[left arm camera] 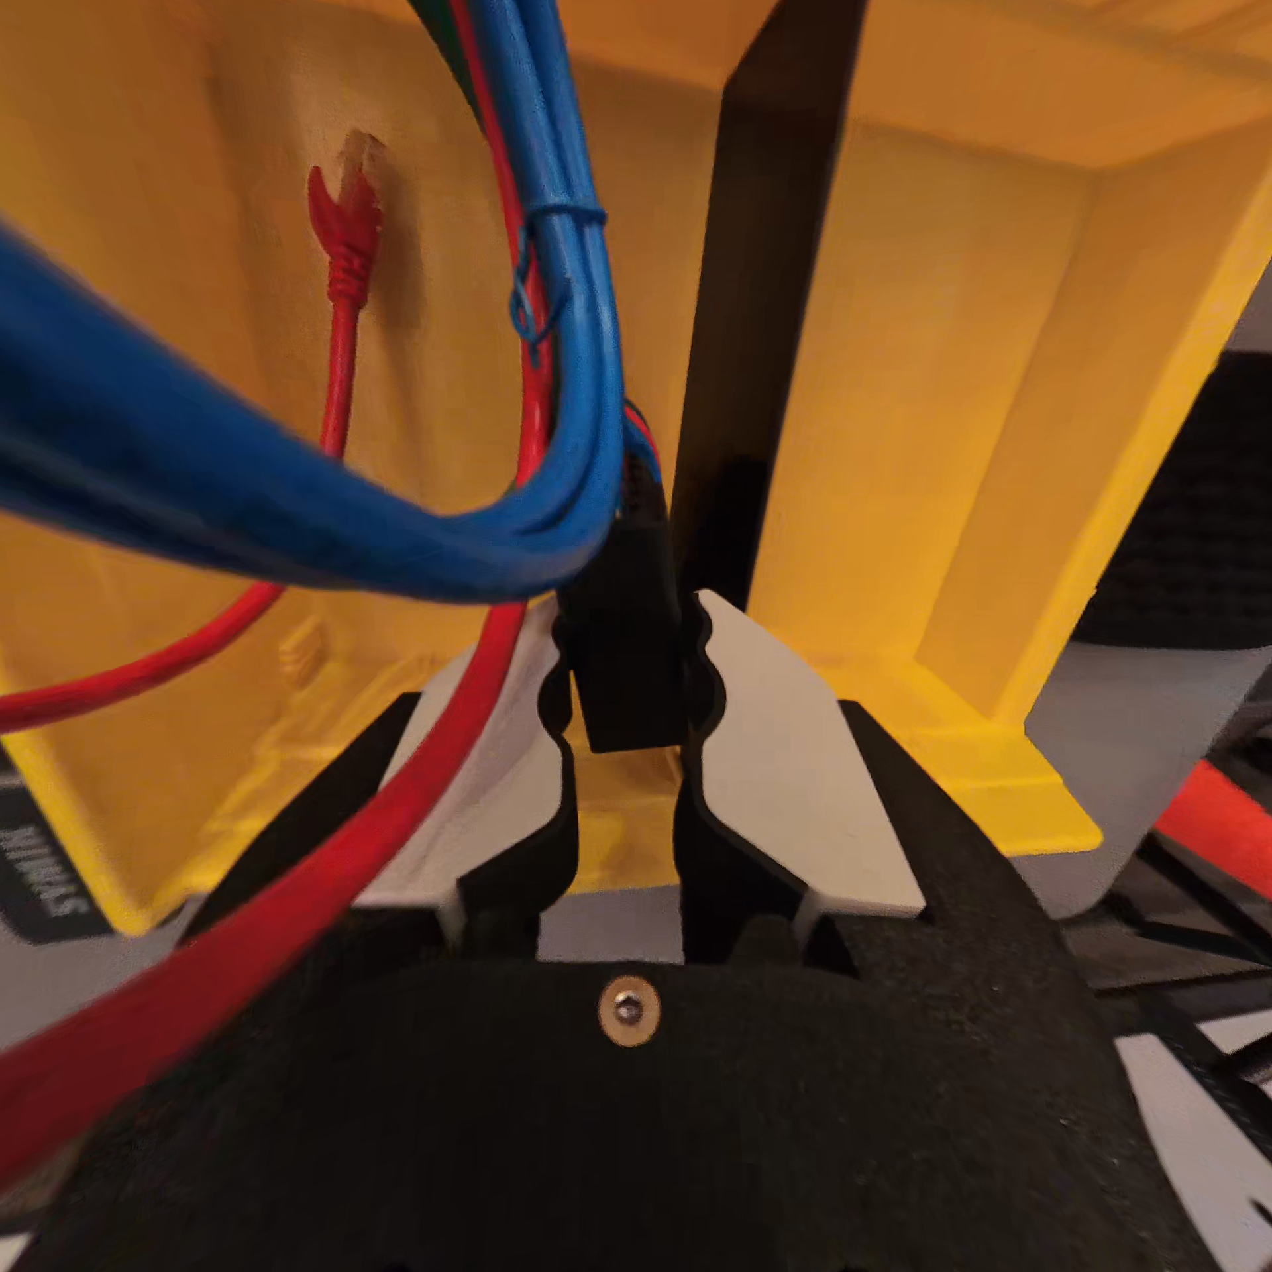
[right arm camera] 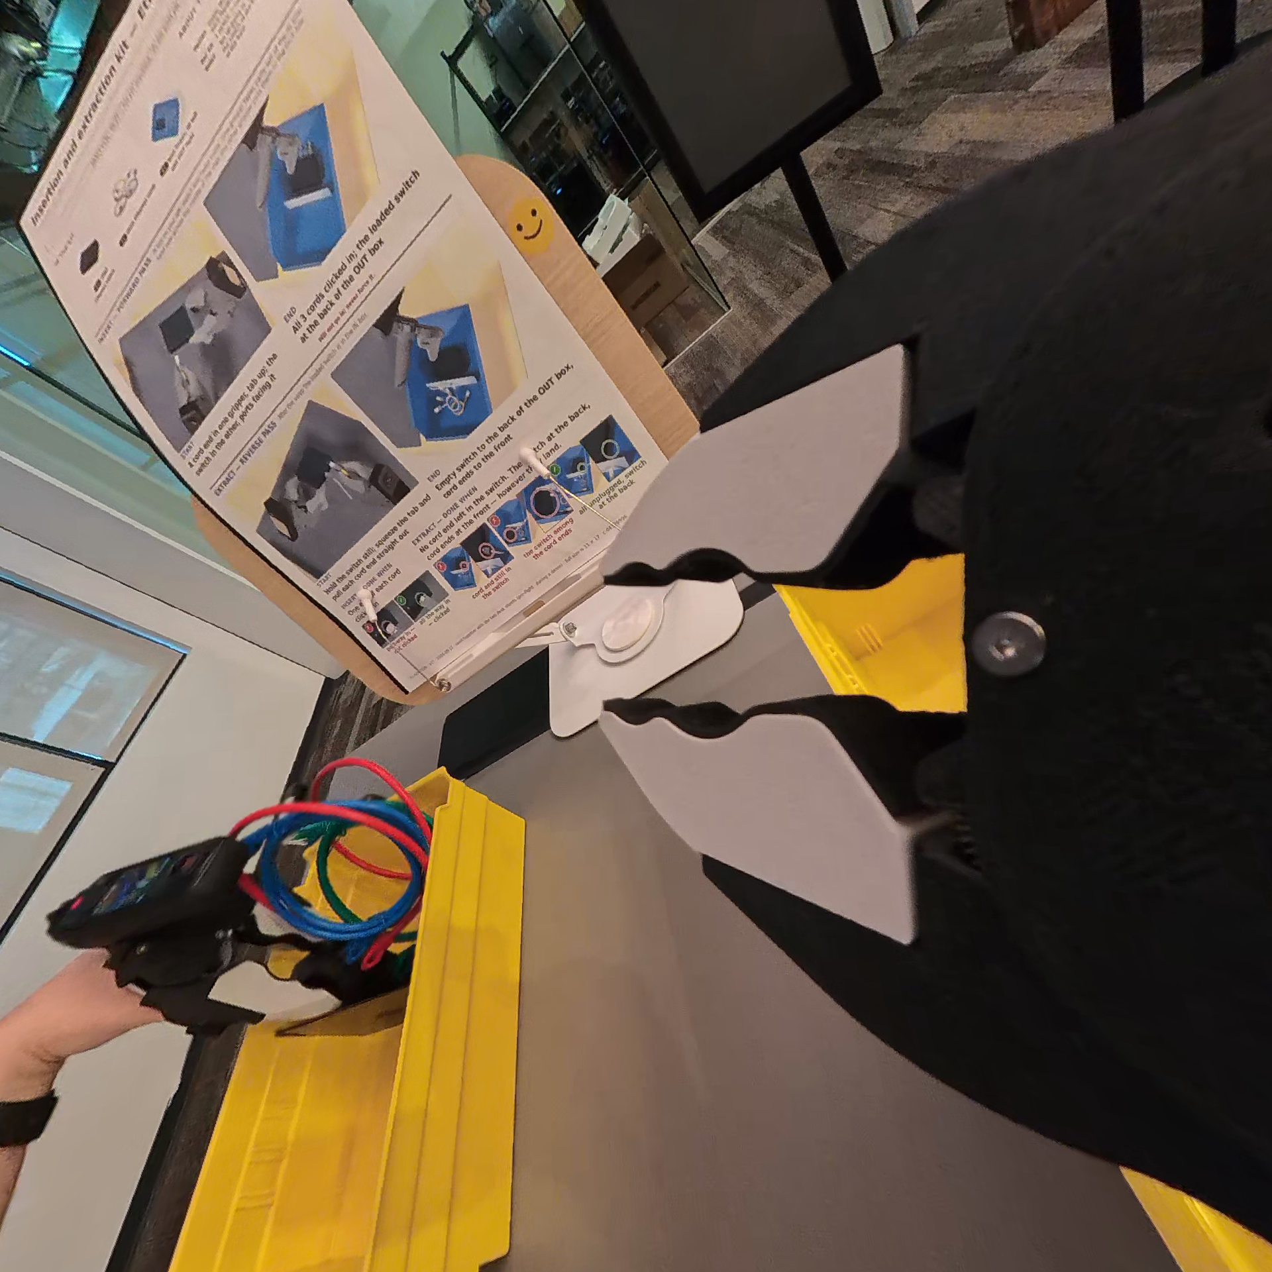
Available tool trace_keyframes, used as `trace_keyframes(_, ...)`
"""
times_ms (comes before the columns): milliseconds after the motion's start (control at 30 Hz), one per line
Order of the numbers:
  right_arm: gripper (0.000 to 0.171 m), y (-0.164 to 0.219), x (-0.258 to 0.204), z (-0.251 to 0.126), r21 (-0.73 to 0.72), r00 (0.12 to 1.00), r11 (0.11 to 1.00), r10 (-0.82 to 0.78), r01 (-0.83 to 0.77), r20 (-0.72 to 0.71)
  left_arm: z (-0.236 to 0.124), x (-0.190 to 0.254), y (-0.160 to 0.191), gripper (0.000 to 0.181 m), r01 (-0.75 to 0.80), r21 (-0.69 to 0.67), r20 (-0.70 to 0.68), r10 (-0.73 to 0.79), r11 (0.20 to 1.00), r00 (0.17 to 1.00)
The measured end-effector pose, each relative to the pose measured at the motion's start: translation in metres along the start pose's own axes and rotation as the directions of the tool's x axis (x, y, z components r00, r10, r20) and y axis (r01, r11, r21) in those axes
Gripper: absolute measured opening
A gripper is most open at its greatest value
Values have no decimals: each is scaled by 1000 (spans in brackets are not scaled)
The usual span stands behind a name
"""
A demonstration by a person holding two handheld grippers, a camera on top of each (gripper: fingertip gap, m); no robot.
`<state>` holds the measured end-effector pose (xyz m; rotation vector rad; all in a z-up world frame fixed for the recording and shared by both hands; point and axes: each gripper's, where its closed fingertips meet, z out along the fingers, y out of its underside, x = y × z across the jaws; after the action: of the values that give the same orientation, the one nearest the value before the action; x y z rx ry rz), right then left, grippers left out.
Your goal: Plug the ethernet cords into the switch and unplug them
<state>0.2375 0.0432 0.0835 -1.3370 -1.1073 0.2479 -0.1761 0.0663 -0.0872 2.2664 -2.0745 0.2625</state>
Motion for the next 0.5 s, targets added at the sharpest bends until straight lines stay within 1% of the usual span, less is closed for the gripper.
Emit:
trace_keyframes(133, 32, -4, -1, -2, 14, 1000, 1000, -2, 2, 0, -9, -1, 4, 28, 23, -39, 151, -17, 999, 988)
trace_keyframes(267, 32, -5, -1, -2, 4, 1000, 1000, -21, 21, -10, -12, -13, 19, 28, 50, -208, 339, 24, 977, 940)
trace_keyframes(300, 32, -5, -1, -3, 0, 999, 1000, -29, 29, -13, -9, -12, 22, 29, 50, -247, 344, 39, 968, 938)
trace_keyframes(367, 32, -6, -3, -3, -5, 999, 999, -44, 44, -13, 0, -12, 25, 28, 67, -275, 346, 34, 959, 938)
trace_keyframes(433, 32, -7, -4, -3, -5, 998, 998, -56, 56, -10, 8, -16, 26, 28, 74, -280, 354, 31, 957, 935)
trace_keyframes(500, 32, -7, -6, -3, -10, 998, 998, -68, 68, -8, 8, -20, 26, 29, 74, -279, 365, 34, 957, 930)
